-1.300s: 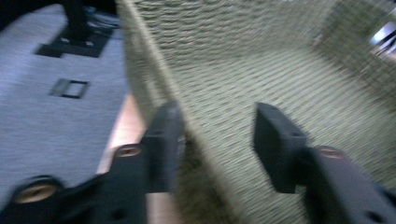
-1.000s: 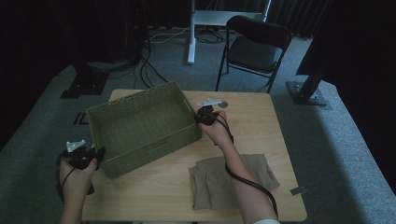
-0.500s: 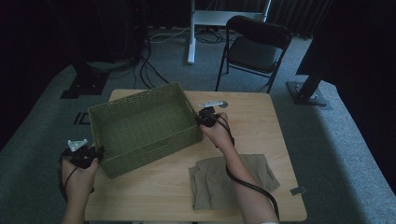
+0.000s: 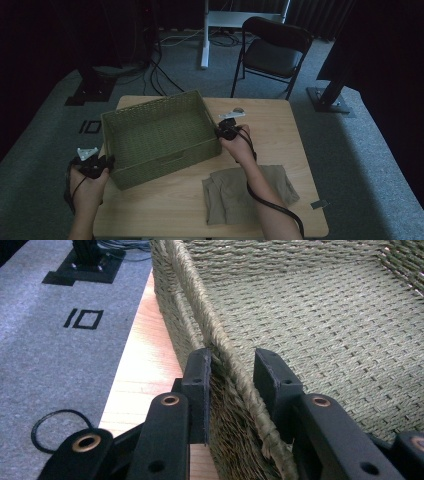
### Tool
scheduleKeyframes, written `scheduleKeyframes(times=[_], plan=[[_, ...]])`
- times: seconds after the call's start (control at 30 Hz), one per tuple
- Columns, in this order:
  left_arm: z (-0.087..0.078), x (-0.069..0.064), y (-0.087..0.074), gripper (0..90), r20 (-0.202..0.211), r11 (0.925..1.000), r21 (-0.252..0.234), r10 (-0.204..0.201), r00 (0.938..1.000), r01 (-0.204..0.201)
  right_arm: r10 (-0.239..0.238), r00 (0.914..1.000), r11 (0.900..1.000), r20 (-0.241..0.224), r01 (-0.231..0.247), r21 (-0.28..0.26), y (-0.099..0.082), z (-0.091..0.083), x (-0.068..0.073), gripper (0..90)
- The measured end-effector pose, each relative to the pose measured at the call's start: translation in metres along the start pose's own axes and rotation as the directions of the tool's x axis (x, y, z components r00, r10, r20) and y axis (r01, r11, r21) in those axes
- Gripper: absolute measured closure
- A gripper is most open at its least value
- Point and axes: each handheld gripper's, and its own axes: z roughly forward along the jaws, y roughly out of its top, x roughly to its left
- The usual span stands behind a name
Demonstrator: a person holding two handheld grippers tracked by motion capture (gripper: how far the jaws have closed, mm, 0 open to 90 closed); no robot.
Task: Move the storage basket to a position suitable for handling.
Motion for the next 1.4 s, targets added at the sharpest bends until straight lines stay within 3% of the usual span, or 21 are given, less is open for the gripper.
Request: scheduleKeyframes(times=[0.83,1.23,1.3,1.4], plan=[[0.001,-0.011,-0.002,70.5,0.08,0.9978,-0.006,0.066,0.9945,-0.066,0.063,0.9979,0.998,-0.018,-0.063,0.0,-0.033,-0.037,-0.01,81.0],[-0.003,-0.018,-0.004,70.2,0.092,0.9962,0.0,0.087,0.992,-0.087,0.084,0.9959,0.9965,-0.034,-0.084,0.0,-0.043,-0.048,-0.015,79.8],[-0.003,-0.016,-0.005,69.7,0.097,0.9967,-0.005,0.082,0.9919,-0.081,0.077,0.9963,0.997,-0.038,-0.077,0.004,-0.042,-0.048,-0.015,78.0],[-0.003,-0.013,-0.002,59.3,0.097,0.9977,-0.029,0.065,0.9931,-0.062,0.07,0.9968,0.9975,-0.039,-0.07,-0.011,-0.038,-0.048,-0.017,67.2]])
